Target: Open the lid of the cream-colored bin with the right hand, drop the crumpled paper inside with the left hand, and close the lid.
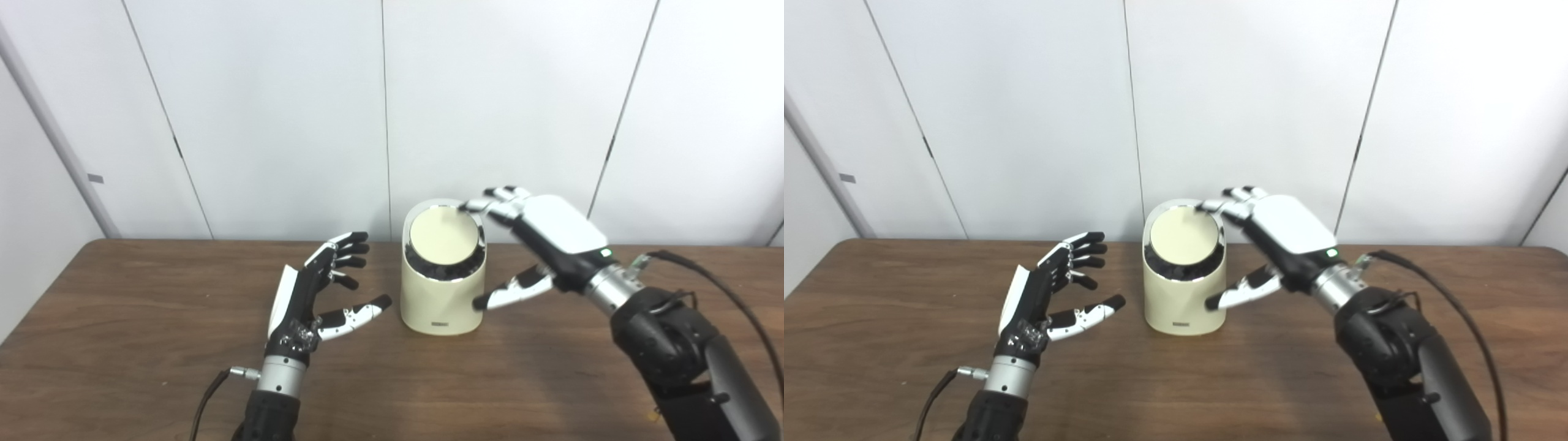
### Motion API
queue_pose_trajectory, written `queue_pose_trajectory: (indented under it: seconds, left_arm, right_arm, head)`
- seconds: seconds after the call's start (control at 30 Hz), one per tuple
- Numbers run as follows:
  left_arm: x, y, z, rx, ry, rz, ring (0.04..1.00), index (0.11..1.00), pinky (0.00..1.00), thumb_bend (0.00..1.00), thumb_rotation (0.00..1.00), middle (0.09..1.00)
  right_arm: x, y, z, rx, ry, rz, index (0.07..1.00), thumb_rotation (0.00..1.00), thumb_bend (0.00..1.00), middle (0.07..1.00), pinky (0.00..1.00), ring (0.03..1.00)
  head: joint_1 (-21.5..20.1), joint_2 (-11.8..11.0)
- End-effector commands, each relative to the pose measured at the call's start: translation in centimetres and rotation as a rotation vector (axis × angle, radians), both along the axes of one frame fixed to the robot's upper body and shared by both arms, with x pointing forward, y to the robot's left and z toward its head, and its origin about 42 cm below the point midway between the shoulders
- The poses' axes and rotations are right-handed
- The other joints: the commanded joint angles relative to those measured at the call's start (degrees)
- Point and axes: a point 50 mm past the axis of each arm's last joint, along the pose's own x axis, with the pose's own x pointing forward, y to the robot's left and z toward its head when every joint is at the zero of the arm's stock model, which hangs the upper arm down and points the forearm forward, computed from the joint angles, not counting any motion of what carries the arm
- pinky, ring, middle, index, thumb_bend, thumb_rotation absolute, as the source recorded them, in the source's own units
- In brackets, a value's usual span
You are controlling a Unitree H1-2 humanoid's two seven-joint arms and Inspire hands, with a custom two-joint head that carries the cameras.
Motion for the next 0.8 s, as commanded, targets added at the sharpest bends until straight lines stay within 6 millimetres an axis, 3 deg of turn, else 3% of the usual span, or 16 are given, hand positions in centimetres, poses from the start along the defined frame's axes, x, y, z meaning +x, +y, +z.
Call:
queue_pose_trajectory:
  seconds: [0.0, 0.07, 0.23, 0.33, 0.5, 0.77]
  left_arm:
    - [0.4, -0.1, 1.9, -0.008, -0.083, -0.015, 0.707, 0.795, 0.55, 0.7, 0.03, 0.759]
    - [0.4, -0.1, 1.9, -0.008, -0.084, -0.016, 0.708, 0.796, 0.56, 0.7, 0.03, 0.759]
    - [0.2, -0.1, 1.9, -0.006, -0.084, -0.015, 0.706, 0.798, 0.56, 0.7, 0.02, 0.76]
    - [0.2, 0.0, 1.8, -0.01, -0.083, -0.018, 0.706, 0.799, 0.56, 0.7, 0.02, 0.76]
    - [0.2, 0.3, 1.6, -0.018, -0.079, -0.034, 0.71, 0.81, 0.57, 0.7, 0.02, 0.768]
    - [0.1, 0.8, 1.2, -0.021, -0.073, -0.056, 0.715, 0.819, 0.58, 0.71, 0.03, 0.777]
  right_arm:
    - [-0.5, -0.2, 2.2, 0.072, -0.093, 0.01, 0.889, 0.39, 0.79, 0.863, 0.85, 0.897]
    - [-0.7, -0.9, 1.8, 0.121, -0.087, 0.006, 0.898, 0.38, 0.79, 0.877, 0.82, 0.885]
    - [-1.3, -3.0, -0.6, 0.255, -0.044, -0.016, 0.915, 0.32, 0.8, 0.898, 0.94, 0.892]
    - [-1.7, -4.0, -2.4, 0.336, 0.028, -0.033, 0.935, 0.33, 0.83, 0.933, 0.91, 0.984]
    - [-2.5, -5.1, -5.3, 0.413, 0.137, -0.037, 0.954, 0.4, 0.86, 0.939, 0.77, 0.872]
    - [-3.8, -4.6, -8.2, 0.485, 0.216, -0.075, 0.957, 0.38, 0.87, 0.943, 0.78, 0.896]
  head:
    - [0.1, 0.0]
    - [0.0, 0.0]
    - [-0.1, 0.2]
    - [-0.3, 0.4]
    - [-0.7, 0.4]
    - [-1.3, 0.3]
